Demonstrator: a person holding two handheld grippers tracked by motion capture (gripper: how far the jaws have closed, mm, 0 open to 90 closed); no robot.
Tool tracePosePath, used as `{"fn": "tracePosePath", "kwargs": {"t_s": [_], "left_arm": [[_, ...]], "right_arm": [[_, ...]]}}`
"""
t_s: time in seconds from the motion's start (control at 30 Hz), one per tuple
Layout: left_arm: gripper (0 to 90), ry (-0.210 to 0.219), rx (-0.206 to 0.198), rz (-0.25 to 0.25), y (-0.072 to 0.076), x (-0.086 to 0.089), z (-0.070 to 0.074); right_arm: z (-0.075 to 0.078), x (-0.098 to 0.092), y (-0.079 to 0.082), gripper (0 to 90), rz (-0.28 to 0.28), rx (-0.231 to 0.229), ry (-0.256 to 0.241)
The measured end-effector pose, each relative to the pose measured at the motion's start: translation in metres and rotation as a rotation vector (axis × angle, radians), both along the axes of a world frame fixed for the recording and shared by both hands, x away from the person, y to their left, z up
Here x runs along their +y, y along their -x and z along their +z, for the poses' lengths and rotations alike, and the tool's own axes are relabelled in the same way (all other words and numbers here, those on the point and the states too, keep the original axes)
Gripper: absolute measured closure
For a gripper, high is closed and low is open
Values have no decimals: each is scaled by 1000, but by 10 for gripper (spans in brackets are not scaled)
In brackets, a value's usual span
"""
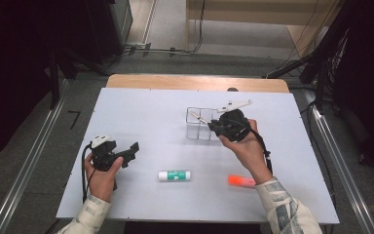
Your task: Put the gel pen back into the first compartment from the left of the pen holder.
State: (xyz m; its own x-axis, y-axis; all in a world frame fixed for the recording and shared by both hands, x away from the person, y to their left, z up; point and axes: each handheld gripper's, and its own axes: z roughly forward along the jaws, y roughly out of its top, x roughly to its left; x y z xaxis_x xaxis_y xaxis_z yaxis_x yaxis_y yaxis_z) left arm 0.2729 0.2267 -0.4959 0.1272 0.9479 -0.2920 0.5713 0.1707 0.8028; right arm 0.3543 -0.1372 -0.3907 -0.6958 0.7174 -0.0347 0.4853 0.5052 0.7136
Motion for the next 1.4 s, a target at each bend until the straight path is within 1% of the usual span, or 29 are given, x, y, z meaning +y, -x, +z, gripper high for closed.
{"fn": "tracePosePath", "kwargs": {"t_s": [0.3, 0.37, 0.4, 0.5, 0.63, 0.7, 0.77, 0.9, 0.97, 1.03, 1.17, 1.23, 1.3, 1.37, 1.4], "left_arm": [[79, 0, 1, -4, 0, 0, 0], [79, 0, 1, -3, 0, 0, 0], [80, 1, 1, -3, 0, 0, 0], [80, 1, 1, -1, 0, 0, -1], [80, 1, 2, -1, 0, 1, -1], [80, 0, 2, -2, 0, 1, -1], [80, 0, 3, -3, 0, 1, -1], [80, 0, 3, -4, 0, 1, -1], [80, 2, 2, -2, 0, 0, -1], [79, 1, 1, -1, 0, 0, -1], [79, 3, 2, -2, 0, 0, -1], [80, -1, 2, -3, -1, 0, -1], [79, -1, 3, -3, -1, 0, -1], [80, -1, 2, -2, -1, 0, -1], [80, 0, 2, -2, -1, 0, -1]], "right_arm": [[11, 11, -6, 776, 2, -18, -3], [12, 14, -8, 768, 7, -21, -5], [13, 16, -9, 750, 8, -20, -6], [12, 21, -13, 715, 20, -6, -20], [8, 23, -18, 681, 23, 21, -57], [7, 22, -20, 668, 27, 25, -64], [6, 20, -21, 638, 26, 37, -84], [6, 16, -20, 586, 25, 29, -112], [5, 13, -18, 578, 21, 20, -111], [4, 10, -17, 561, 21, 14, -119], [0, 1, -14, 464, 10, 1, -141], [-2, -2, -12, 421, -4, -6, -142], [-4, -6, -10, 404, -11, 0, -149], [-7, -9, -8, 374, -20, -1, -147], [-8, -11, -7, 374, -25, 2, -148]]}}
